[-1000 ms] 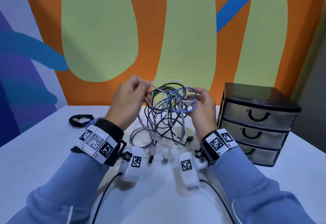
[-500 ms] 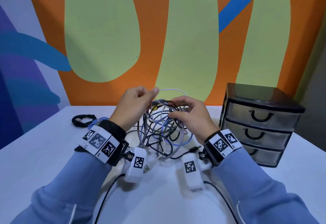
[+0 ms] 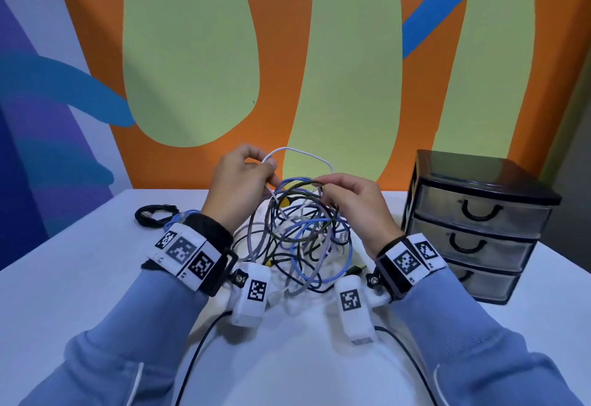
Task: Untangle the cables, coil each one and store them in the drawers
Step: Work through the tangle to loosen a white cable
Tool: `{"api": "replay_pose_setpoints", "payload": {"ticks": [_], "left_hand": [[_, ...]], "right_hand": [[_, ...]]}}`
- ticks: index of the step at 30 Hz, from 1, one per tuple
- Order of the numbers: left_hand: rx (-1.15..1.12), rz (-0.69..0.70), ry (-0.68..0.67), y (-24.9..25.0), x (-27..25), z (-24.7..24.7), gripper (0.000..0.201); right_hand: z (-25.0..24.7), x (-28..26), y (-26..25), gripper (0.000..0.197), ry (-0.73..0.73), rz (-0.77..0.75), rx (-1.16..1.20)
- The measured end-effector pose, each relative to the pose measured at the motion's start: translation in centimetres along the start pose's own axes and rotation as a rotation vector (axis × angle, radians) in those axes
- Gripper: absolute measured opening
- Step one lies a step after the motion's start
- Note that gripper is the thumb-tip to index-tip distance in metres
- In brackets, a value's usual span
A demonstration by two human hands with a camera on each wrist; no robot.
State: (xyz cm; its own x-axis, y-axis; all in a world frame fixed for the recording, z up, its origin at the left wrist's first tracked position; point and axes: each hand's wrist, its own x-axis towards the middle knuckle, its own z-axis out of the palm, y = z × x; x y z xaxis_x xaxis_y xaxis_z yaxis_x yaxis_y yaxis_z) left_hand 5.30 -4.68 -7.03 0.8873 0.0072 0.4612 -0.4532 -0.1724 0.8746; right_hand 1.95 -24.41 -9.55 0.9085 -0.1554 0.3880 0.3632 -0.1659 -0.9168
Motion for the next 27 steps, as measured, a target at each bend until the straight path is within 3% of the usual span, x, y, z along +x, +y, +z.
{"api": "replay_pose_setpoints", "payload": {"ticks": [5, 8, 11, 15, 20, 22, 27], "left_hand": [[-0.371, -0.018, -0.123, 1.5, -0.8, 0.3, 0.014], [-0.541, -0.016, -0.150, 2.1, -1.2, 0.4, 0.015], [-0.640, -0.008, -0.097, 2.5, -1.2, 0.0, 0.015], [-0.641, 0.048, -0.028, 2.9, -0.8, -1.2, 0.014], [-0.684, 0.038, -0.085, 2.5, -1.1, -0.3, 0.014], [-0.725, 0.029, -0.099, 2.4, -1.2, 0.0, 0.014], [-0.824, 0.030, -0.127, 2.4, -1.4, -0.1, 0.014]], "right_hand": [[-0.1, 0.3, 0.7, 0.028, -0.064, -0.028, -0.093], [-0.4, 0.3, 1.2, 0.029, -0.012, -0.072, -0.198], [-1.4, 0.5, 1.7, 0.051, 0.051, -0.023, -0.374], [-1.2, 0.6, 1.5, 0.069, -0.062, 0.079, -0.209], [0.0, -0.5, -0.4, 0.041, -0.248, 0.149, 0.149], [-0.4, -0.3, -0.3, 0.040, -0.243, 0.199, 0.261], [-0.1, 0.2, 0.4, 0.015, -0.136, 0.118, 0.087]]}}
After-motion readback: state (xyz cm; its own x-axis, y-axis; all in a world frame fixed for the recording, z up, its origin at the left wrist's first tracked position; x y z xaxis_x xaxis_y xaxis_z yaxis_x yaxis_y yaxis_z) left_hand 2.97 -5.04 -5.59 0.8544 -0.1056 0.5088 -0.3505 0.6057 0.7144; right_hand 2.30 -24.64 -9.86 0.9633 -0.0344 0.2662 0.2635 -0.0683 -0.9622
